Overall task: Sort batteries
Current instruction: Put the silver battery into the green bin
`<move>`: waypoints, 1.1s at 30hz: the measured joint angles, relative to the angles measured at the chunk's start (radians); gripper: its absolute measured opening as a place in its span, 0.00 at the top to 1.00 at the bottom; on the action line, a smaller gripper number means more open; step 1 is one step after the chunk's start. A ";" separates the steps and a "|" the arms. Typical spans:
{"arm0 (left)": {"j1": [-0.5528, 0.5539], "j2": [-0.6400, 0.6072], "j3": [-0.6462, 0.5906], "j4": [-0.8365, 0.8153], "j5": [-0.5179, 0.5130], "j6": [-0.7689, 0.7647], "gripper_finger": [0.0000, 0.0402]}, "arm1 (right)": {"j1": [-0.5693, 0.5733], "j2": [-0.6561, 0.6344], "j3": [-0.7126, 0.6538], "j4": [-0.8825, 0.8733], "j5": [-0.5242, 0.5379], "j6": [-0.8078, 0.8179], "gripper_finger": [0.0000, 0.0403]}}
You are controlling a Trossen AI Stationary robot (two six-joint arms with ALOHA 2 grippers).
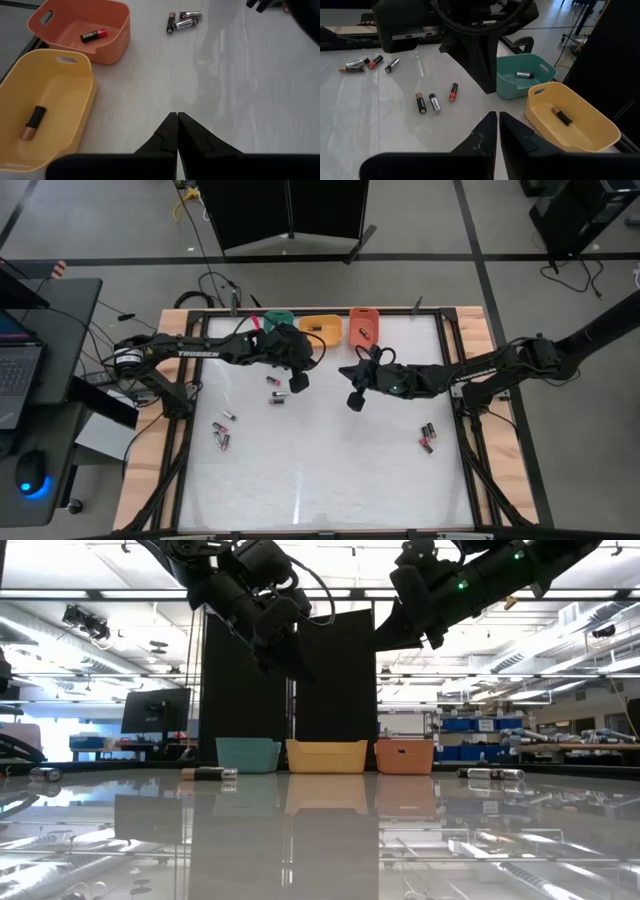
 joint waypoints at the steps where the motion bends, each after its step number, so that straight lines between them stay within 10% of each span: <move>1: 0.000 0.000 0.000 0.000 0.000 0.000 0.97 | 0.000 0.000 0.000 0.000 0.000 0.000 0.92; 33: -0.050 -0.027 0.002 -0.104 -0.013 0.032 0.97 | 0.000 0.000 0.000 0.000 0.000 0.000 0.92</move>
